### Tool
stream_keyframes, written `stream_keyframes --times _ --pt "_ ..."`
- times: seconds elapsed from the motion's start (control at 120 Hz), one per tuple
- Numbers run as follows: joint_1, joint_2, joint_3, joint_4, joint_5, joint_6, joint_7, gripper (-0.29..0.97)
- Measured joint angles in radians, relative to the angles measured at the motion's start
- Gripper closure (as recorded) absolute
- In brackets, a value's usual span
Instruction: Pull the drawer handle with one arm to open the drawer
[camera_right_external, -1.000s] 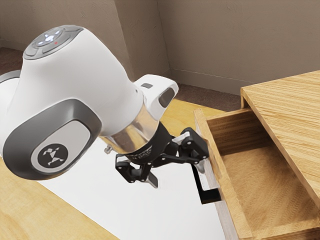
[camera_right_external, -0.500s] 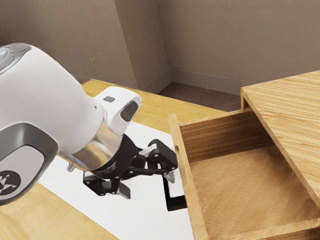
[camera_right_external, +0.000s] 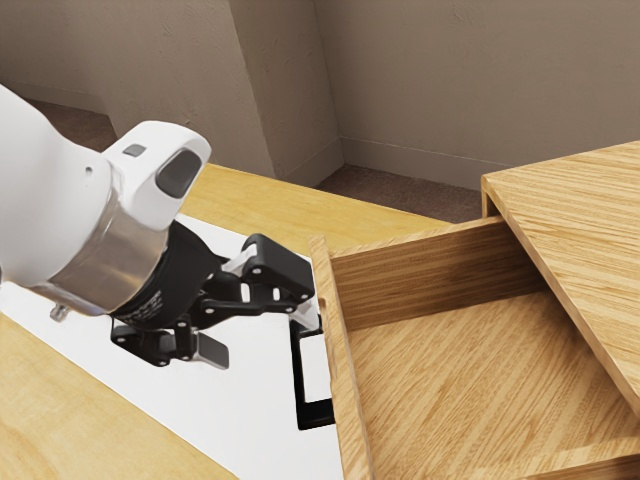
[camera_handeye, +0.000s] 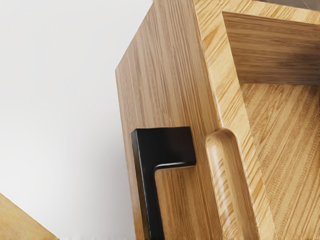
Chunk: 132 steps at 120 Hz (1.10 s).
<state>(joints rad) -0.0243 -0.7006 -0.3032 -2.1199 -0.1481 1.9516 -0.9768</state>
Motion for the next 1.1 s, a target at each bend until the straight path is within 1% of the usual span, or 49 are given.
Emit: stream_keyframes --times 0.133,0.2,0.25,0.283,0.317,0.4,0.442,0.475,0.517,0.55,0.575,0.608,0.675,0.775,0.792,0.817,0.892,0.933,1.017,1.1 --pt "0.000 0.009 0.001 0.016 0.010 -0.019 0.000 0.00" --pt "-0.004 0.078 0.001 0.132 0.033 -0.056 0.010 0.00" --pt "-0.027 0.131 0.000 0.241 0.046 -0.100 0.028 0.00" --pt "-0.079 0.161 0.001 0.324 0.054 -0.155 0.040 0.00" --pt "-0.152 0.187 0.001 0.390 0.066 -0.213 0.051 0.00" --pt "-0.435 0.260 0.002 0.539 0.145 -0.345 0.070 0.00" --pt "-0.532 0.295 0.009 0.585 0.174 -0.402 0.078 0.00" --pt "-0.604 0.347 0.020 0.644 0.189 -0.448 0.085 0.00" --pt "-0.676 0.410 0.028 0.711 0.204 -0.499 0.093 0.00" --pt "-0.712 0.450 0.038 0.753 0.214 -0.534 0.098 0.00" --pt "-0.732 0.475 0.072 0.773 0.220 -0.556 0.102 0.00" --pt "-0.745 0.517 0.151 0.805 0.227 -0.580 0.107 0.00" --pt "-0.738 0.578 0.297 0.853 0.238 -0.613 0.117 0.00" --pt "-0.741 0.620 0.463 0.870 0.276 -0.626 0.130 0.00" --pt "-0.725 0.627 0.476 0.871 0.280 -0.626 0.132 0.00" --pt "-0.668 0.636 0.471 0.871 0.285 -0.627 0.135 0.00" --pt "-0.415 0.659 0.368 0.871 0.296 -0.621 0.143 0.00" --pt "-0.317 0.667 0.339 0.871 0.301 -0.617 0.147 0.00" --pt "-0.196 0.668 0.324 0.872 0.307 -0.610 0.154 0.00" --pt "-0.134 0.664 0.318 0.875 0.309 -0.605 0.161 0.00"
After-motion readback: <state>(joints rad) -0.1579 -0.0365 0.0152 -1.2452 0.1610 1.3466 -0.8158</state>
